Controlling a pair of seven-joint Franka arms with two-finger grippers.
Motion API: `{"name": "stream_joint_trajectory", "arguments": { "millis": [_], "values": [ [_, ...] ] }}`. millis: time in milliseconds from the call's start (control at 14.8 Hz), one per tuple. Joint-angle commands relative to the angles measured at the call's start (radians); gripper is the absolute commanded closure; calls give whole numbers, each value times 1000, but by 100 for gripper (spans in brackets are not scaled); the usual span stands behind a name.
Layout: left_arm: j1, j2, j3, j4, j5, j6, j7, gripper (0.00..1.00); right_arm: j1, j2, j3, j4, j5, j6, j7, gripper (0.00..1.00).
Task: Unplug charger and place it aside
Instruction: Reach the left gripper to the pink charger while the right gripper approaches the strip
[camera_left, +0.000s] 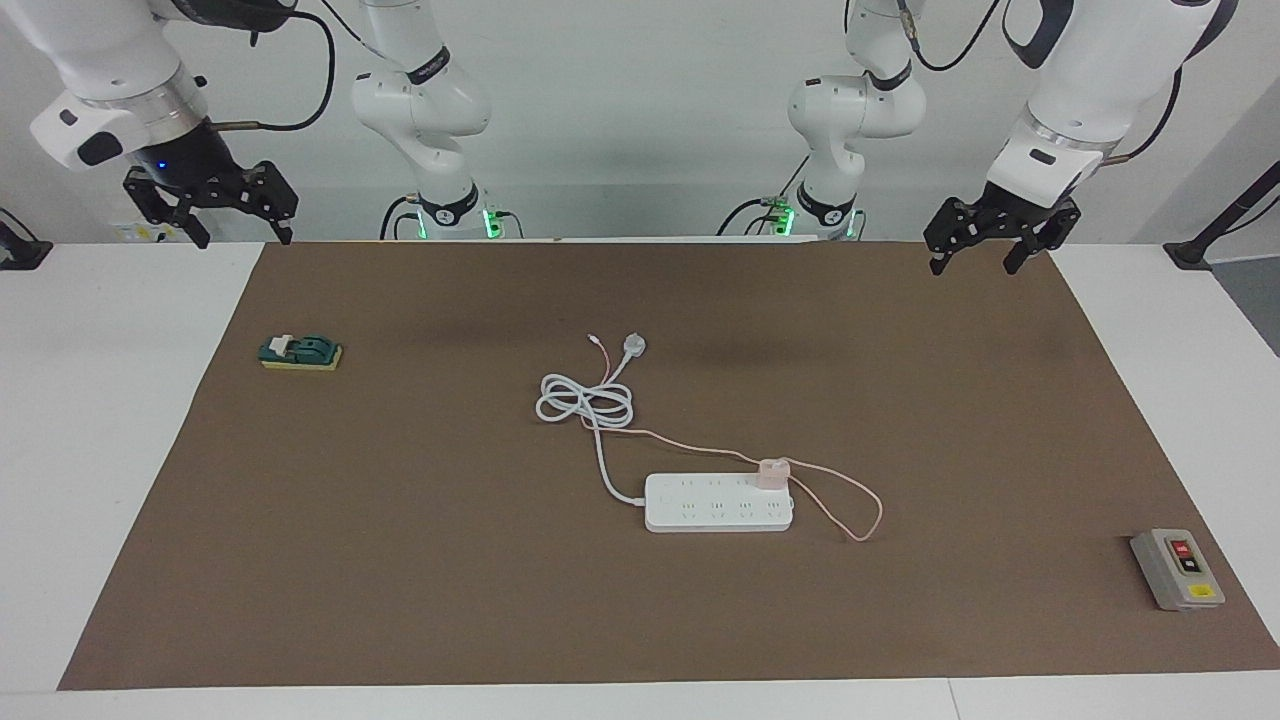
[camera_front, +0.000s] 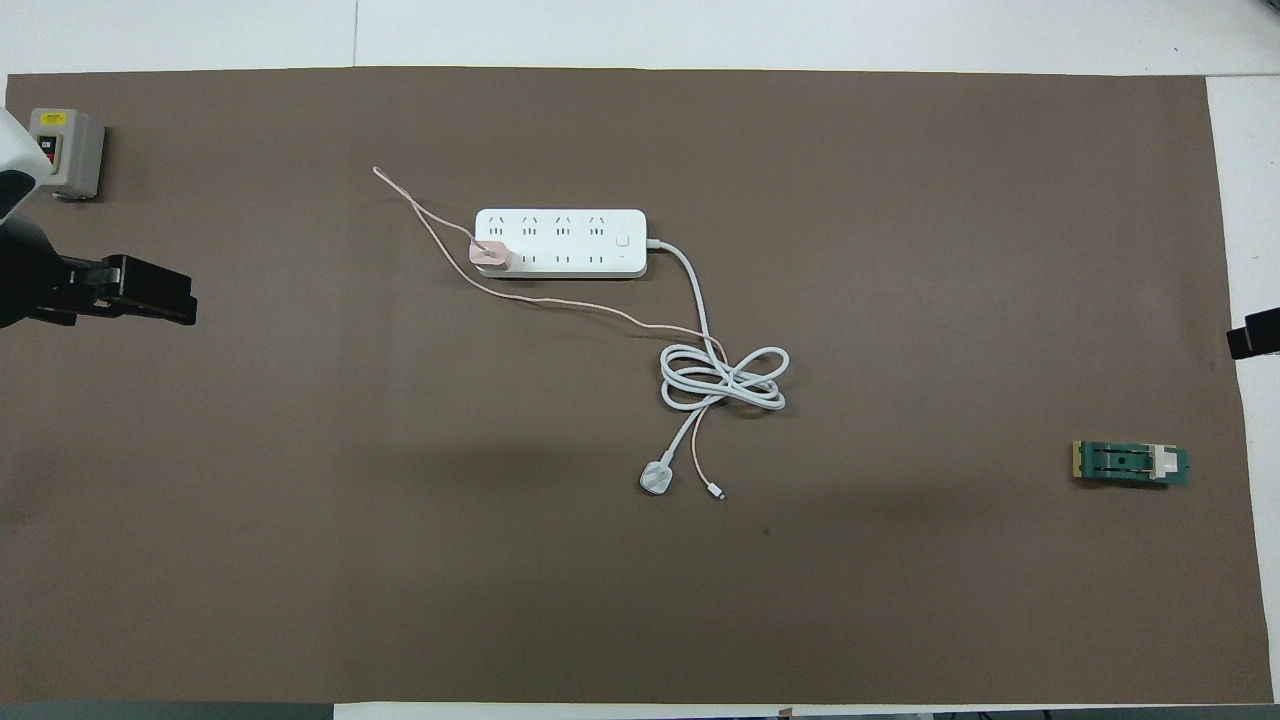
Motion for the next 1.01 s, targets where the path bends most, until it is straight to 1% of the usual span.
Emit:
{"name": "stream_joint_trajectory", "arguments": {
  "millis": [0,203,338,473,608,675,810,945],
  "values": [
    [-12,-34,8,-37,13,-2,8,0,-14,-15,9,-9,-10,-11,-5,0],
    [-12,-40,6,-39,11,-16,-3,0,-14,-16,9,-9,-12,-13,0,0],
    [-12,-40,8,-37,11,-18,-56,0,-15,-21,9,-11,-12,-50,-8,0],
    [-12,-38,6,-39,11,-13,-209,0,-12,-25,9,-25,-10,-44,42,0],
    [-20,-38,3,-42,10,-10,-379,0,-2,-30,15,-40,0,-36,189,0],
    [-47,-40,0,-45,10,-9,-458,0,2,-29,21,-49,16,-33,241,0],
    [-64,-35,-2,-46,2,-1,-640,0,12,-24,25,-78,71,-16,364,0],
    [-96,-23,-2,-53,-10,33,-833,0,47,-12,25,-92,111,-1,508,0]
  ]
}}
